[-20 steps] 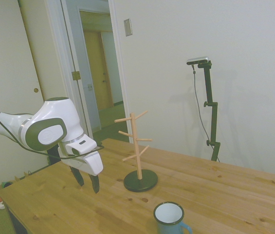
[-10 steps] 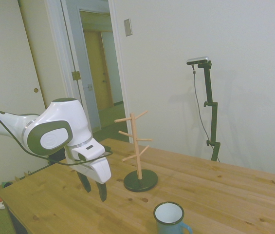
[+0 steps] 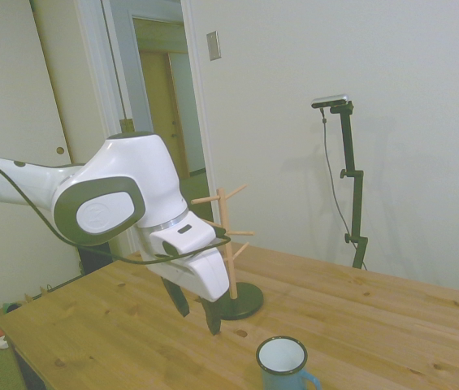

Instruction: Hang the mug

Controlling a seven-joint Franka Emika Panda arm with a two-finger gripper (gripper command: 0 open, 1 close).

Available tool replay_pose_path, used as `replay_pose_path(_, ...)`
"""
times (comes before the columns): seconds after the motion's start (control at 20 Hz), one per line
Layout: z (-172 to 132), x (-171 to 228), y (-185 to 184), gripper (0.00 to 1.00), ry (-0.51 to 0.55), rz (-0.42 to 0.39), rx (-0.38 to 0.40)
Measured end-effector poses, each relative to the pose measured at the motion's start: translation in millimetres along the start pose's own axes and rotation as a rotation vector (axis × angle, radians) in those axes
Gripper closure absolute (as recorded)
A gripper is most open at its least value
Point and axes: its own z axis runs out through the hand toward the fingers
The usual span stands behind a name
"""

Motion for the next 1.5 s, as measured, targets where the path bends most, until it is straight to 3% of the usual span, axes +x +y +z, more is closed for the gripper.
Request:
replay_pose_path(0.35,19,44,-14,0.0,-0.025,0.012,-0.03)
replay_pose_path(0.95,38,81,7,0.0,-0.056,0.046,-0.033)
replay_pose_path(1.5,74,93,-16,0.0,-0.089,0.024,-0.06)
